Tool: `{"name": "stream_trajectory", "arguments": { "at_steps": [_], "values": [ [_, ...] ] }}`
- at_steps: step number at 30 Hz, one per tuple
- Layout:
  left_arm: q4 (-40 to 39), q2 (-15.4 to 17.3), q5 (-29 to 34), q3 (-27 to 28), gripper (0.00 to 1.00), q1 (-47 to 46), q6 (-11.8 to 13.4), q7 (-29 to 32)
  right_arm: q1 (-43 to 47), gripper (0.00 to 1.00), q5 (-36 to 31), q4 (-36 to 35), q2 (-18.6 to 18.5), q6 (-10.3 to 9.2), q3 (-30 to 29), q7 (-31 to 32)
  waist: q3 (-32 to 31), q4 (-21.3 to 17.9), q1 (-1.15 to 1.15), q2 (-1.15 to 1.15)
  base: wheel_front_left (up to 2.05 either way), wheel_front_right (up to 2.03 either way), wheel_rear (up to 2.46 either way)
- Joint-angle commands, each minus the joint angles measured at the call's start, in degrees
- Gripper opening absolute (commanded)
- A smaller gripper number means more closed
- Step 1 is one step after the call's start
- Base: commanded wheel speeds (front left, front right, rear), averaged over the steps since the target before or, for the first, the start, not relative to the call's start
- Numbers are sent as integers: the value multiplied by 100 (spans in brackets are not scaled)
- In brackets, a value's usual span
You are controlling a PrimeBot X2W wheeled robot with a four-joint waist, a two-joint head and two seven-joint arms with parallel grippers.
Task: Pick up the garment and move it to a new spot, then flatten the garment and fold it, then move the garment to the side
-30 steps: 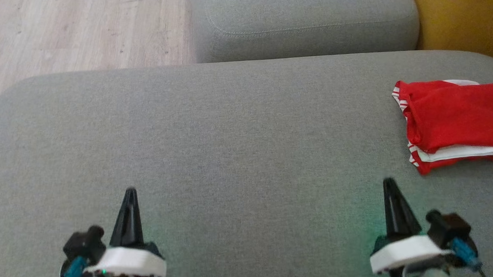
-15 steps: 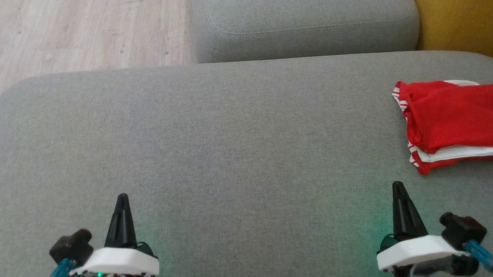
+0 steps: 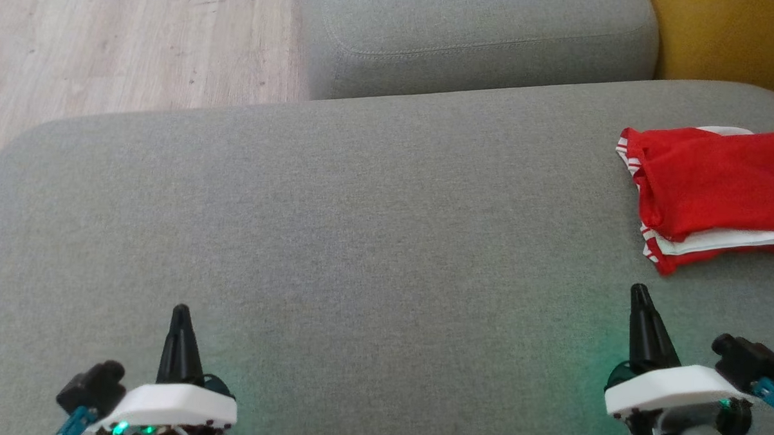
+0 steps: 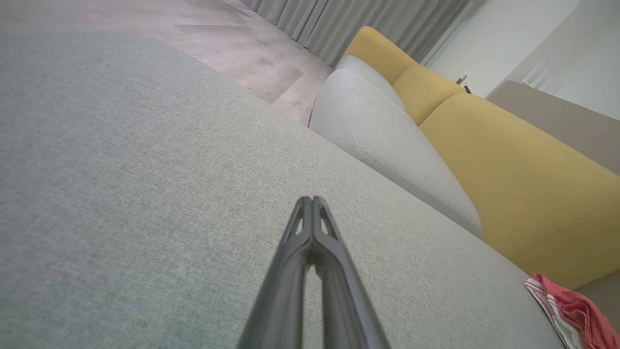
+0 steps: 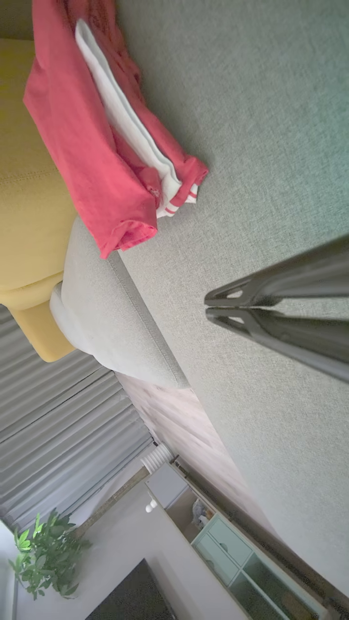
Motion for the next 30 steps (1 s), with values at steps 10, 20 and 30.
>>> {"name": "stream_trajectory", "arguments": {
  "at_steps": [10,20,30],
  "values": [
    [-246,13,-670,246,0,-318,-95,188,-336,0,825,-267,-26,-1,-93,191,-3,5,0,0,0,0,0],
    [-286,16,-1165,357,0,-338,-145,340,-357,0,1424,-303,-29,-2,-162,340,-6,9,0,0,0,0,0],
    [-329,19,-1715,481,0,-360,-200,509,-381,0,2089,-344,-30,-2,-238,506,-9,13,0,0,0,0,0]
  ]
}}
